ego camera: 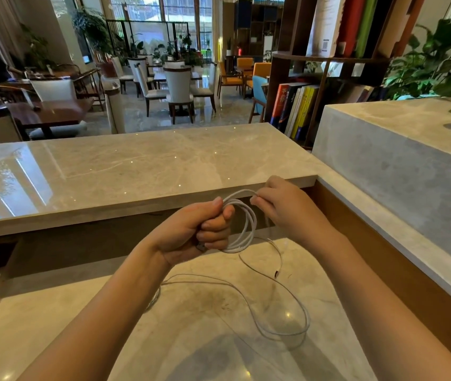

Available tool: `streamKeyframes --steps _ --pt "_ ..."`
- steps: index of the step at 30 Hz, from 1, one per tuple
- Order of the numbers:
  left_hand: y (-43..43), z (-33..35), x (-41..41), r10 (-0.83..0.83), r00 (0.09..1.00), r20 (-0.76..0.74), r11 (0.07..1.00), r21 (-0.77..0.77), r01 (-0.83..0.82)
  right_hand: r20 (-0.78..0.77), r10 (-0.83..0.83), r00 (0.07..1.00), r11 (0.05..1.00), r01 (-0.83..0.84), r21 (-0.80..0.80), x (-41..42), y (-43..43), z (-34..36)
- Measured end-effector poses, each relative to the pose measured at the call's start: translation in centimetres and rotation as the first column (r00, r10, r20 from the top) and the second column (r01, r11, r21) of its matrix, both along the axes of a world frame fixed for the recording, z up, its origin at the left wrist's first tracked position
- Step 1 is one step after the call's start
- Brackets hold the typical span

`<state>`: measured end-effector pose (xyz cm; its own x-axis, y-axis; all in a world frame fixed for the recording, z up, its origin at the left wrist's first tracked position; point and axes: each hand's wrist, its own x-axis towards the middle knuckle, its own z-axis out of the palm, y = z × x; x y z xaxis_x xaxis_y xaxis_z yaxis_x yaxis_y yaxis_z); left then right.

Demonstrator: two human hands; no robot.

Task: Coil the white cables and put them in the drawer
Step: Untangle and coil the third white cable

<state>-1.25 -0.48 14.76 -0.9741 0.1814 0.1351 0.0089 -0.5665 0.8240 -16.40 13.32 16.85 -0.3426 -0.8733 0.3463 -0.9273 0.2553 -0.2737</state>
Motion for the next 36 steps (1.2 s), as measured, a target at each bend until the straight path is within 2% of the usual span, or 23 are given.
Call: streamKeyframes --steps 1,2,4,6,7,10,13,16,17,19,20,22,25,27,28,29,31,34,35,36 --pt "0.1 -0.1 -0.1 0.009 1.0 -0.013 1.0 0.022 -0.009 0.169 0.011 0.986 0.999 -0.002 -0.054 0.4 -0.1 -0.1" --pt "0.1 -0.2 -0.2 0.026 0.999 -0.024 0.999 0.042 -0.025 0.371 0.04 0.928 0.993 0.003 -0.115 0.9 -0.1 -0.1" --pt "0.1 -0.3 -0.4 0.073 0.997 -0.024 0.995 0.063 -0.071 0.726 0.117 0.678 0.979 0.045 -0.199 1.6 0.1 0.1" --pt "0.0 -0.5 -0.5 0.125 0.992 0.002 0.991 0.052 -0.125 0.893 0.16 0.421 0.971 0.099 -0.22 2.0 0.5 0.0" --pt "0.0 -0.6 -0.7 0.162 0.987 0.019 0.986 0.028 -0.163 0.925 0.165 0.341 0.967 0.129 -0.22 2.0 0.5 -0.3" --pt "0.3 -0.8 -1.0 0.298 0.954 0.035 0.953 -0.062 -0.296 0.958 0.169 0.23 0.96 0.181 -0.213 2.0 0.5 -1.1" --pt "0.8 -0.8 -1.3 0.374 0.925 0.068 0.927 -0.047 -0.371 0.966 0.219 0.138 0.958 0.156 -0.24 2.0 0.4 -1.8" --pt "1.4 -0.9 -1.8 0.483 0.861 0.159 0.875 -0.058 -0.48 0.963 0.241 0.123 0.941 0.214 -0.263 2.4 0.1 -2.2" --pt "1.6 -0.9 -2.0 0.542 0.826 0.155 0.84 -0.134 -0.526 0.963 0.242 0.12 0.934 0.242 -0.264 2.5 0.0 -2.3" --pt "1.8 -0.9 -2.3 0.674 0.734 0.08 0.709 -0.349 -0.613 0.963 0.262 0.064 0.92 0.283 -0.27 2.7 -0.5 -2.6" --pt "1.7 -0.9 -2.5 0.718 0.694 0.045 0.645 -0.418 -0.64 0.961 0.277 0.01 0.918 0.293 -0.268 2.7 -0.7 -2.7" --pt "1.2 -1.0 -2.6 0.756 0.654 0.028 0.59 -0.463 -0.662 0.945 0.297 -0.14 0.926 0.285 -0.249 2.6 -1.1 -2.8" --pt "0.3 -1.5 -2.3 0.738 0.674 0.041 0.595 -0.51 -0.621 0.887 0.287 -0.363 0.951 0.218 -0.219 2.3 -1.2 -3.2" --pt "0.1 -2.1 -2.1 0.707 0.705 0.063 0.614 -0.55 -0.567 0.864 0.245 -0.439 0.968 0.163 -0.192 2.2 -1.2 -3.7" --pt "0.0 -2.4 -2.1 0.698 0.714 0.062 0.613 -0.567 -0.55 0.893 0.208 -0.4 0.977 0.128 -0.17 2.1 -1.2 -4.0" --pt "0.1 -2.7 -2.1 0.697 0.715 0.052 0.604 -0.58 -0.547 0.947 0.156 -0.282 0.987 0.09 -0.135 2.0 -1.4 -4.2" --pt "0.2 -3.2 -2.3 0.726 0.688 -0.005 0.536 -0.623 -0.57 0.995 0.047 0.083 0.997 0.065 -0.052 2.3 -1.7 -4.8" --pt "0.4 -3.8 -2.5 0.787 0.608 -0.103 0.408 -0.652 -0.639 0.845 -0.067 0.531 0.986 0.165 -0.026 2.8 -2.4 -6.2" --pt "0.4 -4.1 -2.6 0.8 0.588 -0.118 0.388 -0.646 -0.657 0.765 -0.116 0.634 0.978 0.206 -0.023 2.9 -2.6 -6.6" --pt "0.5 -4.3 -2.6 0.809 0.572 -0.136 0.365 -0.647 -0.67 0.707 -0.161 0.689 0.972 0.234 -0.007 3.0 -2.7 -6.8"
